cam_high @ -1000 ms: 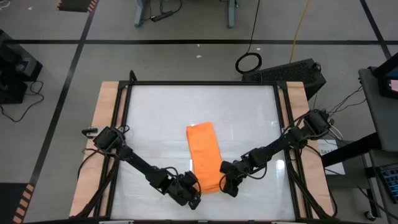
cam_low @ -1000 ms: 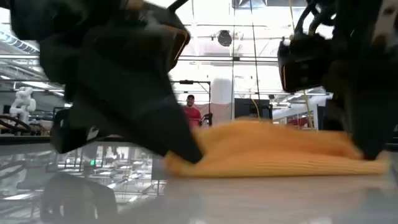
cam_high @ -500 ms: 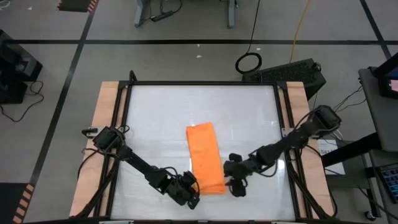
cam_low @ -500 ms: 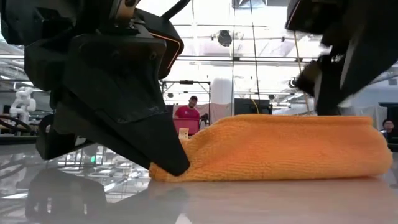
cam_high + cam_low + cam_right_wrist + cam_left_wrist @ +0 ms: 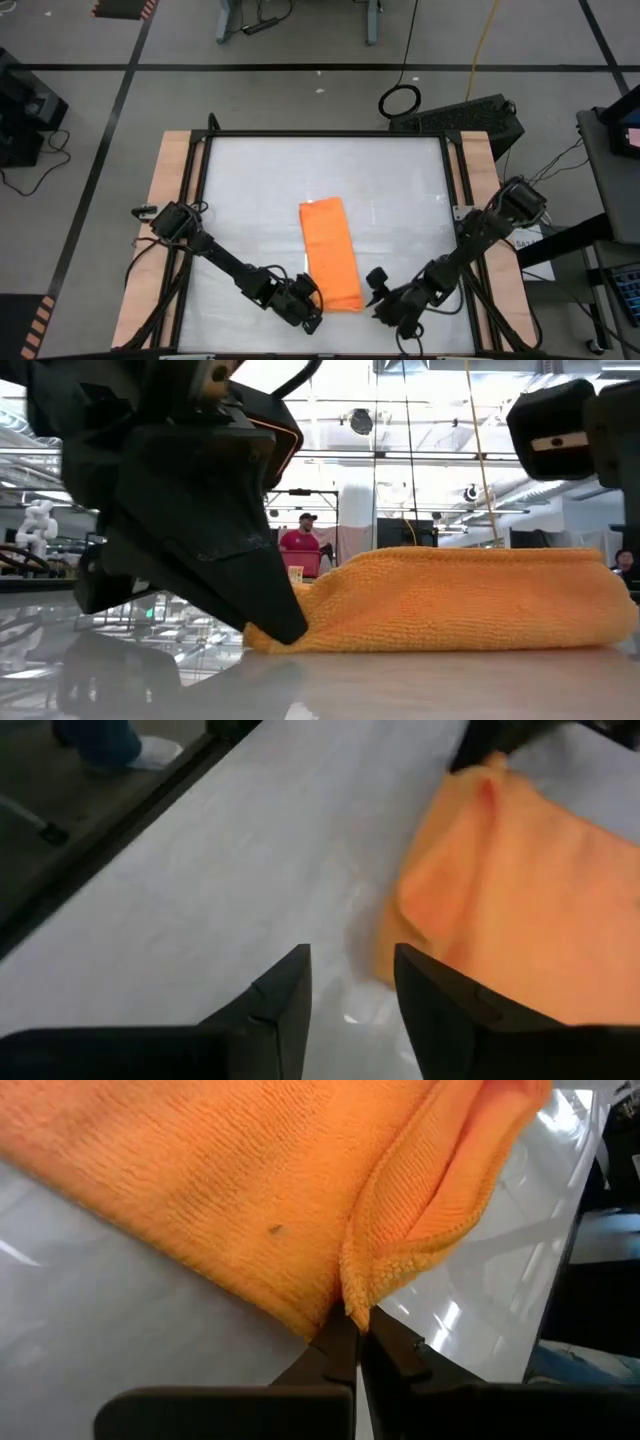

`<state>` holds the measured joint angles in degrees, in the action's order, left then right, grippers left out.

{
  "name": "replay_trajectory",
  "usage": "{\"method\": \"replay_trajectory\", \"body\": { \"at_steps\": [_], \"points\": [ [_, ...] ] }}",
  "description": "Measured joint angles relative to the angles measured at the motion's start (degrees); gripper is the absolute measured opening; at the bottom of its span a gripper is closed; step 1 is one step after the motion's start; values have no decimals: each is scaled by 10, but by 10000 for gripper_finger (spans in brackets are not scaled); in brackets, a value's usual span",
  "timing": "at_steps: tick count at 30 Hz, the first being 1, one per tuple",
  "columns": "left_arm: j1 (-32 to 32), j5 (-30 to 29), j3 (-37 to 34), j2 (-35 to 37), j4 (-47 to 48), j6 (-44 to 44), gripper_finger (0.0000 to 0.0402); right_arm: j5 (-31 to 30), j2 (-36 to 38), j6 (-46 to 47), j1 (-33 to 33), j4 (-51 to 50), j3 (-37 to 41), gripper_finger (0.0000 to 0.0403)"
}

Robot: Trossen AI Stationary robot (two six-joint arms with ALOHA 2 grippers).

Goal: Roll towel
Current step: Roll the orange towel

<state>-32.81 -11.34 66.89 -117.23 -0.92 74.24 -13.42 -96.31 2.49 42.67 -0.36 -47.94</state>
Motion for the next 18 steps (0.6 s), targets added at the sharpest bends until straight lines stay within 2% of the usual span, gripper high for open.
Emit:
{"method": "replay_trajectory", "body": {
  "at_steps": [7,18],
  "points": [
    [13,16,0,0,0,1,6,0,-24,-56,2,46,-1,130],
    [18,24,0,0,-1,3,6,0,-45,-111,-13,55,-1,130]
  ]
}}
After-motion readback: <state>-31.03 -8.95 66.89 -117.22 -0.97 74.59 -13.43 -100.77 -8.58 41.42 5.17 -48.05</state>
